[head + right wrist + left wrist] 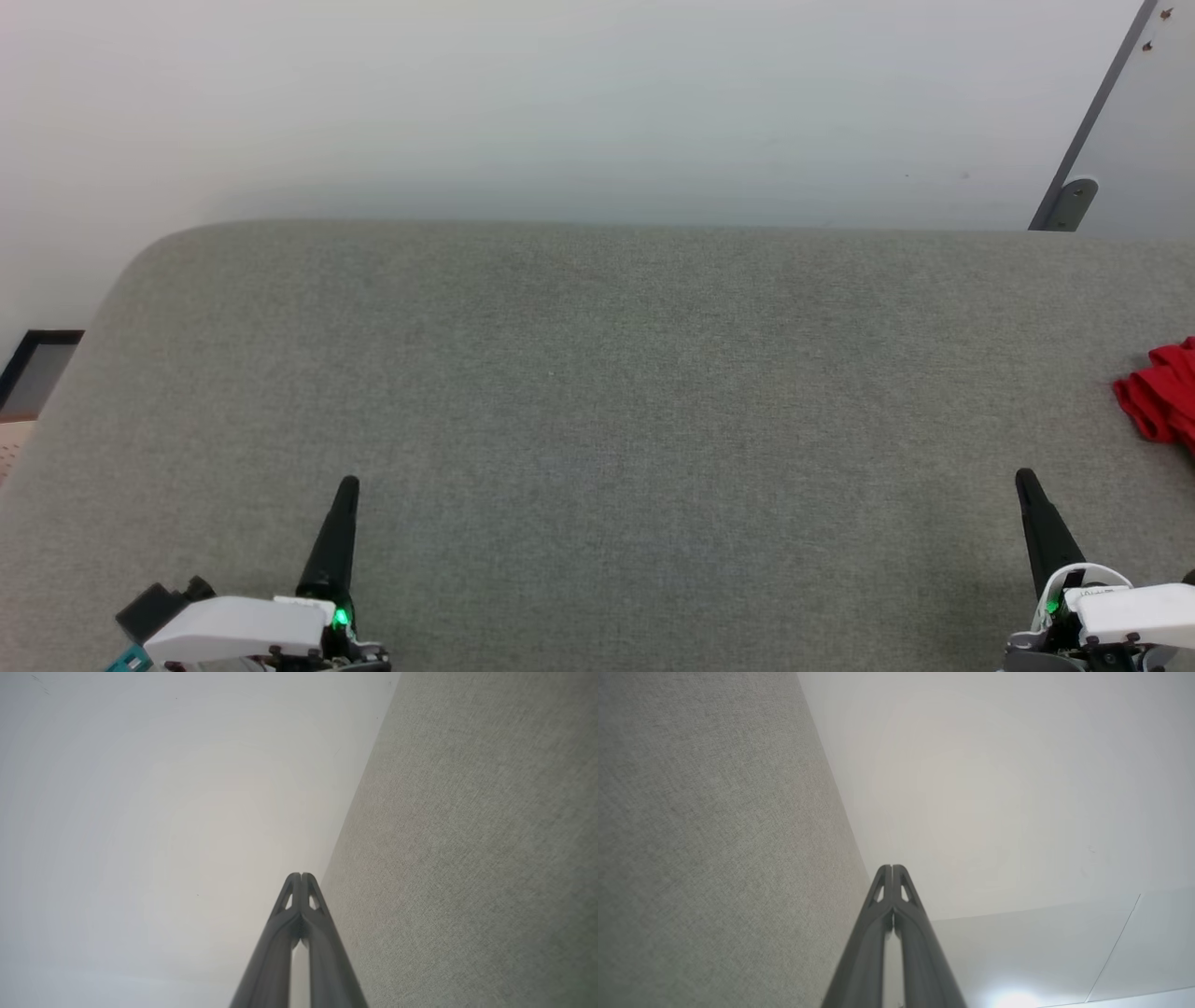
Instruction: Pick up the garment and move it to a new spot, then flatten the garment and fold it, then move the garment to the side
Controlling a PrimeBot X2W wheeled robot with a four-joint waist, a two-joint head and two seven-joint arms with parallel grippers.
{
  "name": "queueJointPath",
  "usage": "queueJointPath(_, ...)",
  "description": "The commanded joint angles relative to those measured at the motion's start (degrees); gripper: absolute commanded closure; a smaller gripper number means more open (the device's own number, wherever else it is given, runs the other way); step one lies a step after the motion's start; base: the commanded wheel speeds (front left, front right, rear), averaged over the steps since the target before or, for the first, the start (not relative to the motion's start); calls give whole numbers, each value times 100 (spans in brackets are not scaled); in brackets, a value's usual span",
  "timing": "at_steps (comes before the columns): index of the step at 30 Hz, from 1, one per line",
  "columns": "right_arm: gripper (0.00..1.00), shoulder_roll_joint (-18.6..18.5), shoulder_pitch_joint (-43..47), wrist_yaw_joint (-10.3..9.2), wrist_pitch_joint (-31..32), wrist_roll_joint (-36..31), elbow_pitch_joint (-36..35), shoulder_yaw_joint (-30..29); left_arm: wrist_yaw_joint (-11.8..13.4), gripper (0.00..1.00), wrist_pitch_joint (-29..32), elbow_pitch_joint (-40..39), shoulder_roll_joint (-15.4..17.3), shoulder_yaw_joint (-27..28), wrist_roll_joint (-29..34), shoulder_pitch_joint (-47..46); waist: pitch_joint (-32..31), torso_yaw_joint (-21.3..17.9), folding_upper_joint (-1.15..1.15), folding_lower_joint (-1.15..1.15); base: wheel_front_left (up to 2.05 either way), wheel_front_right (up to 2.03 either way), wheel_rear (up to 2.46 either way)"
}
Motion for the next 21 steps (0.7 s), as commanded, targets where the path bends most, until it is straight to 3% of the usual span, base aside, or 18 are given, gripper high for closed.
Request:
queueJointPath(1,100,21,-89,-6,28,121,-6,-26,-25,100,21,9,-2,30,-113,-88,0,-1,0,0,0,0,0)
queueJointPath(21,100,114,-212,-7,249,866,80,-84,-30,100,260,139,-36,173,-893,-226,10,-36,0,0,0,0,0)
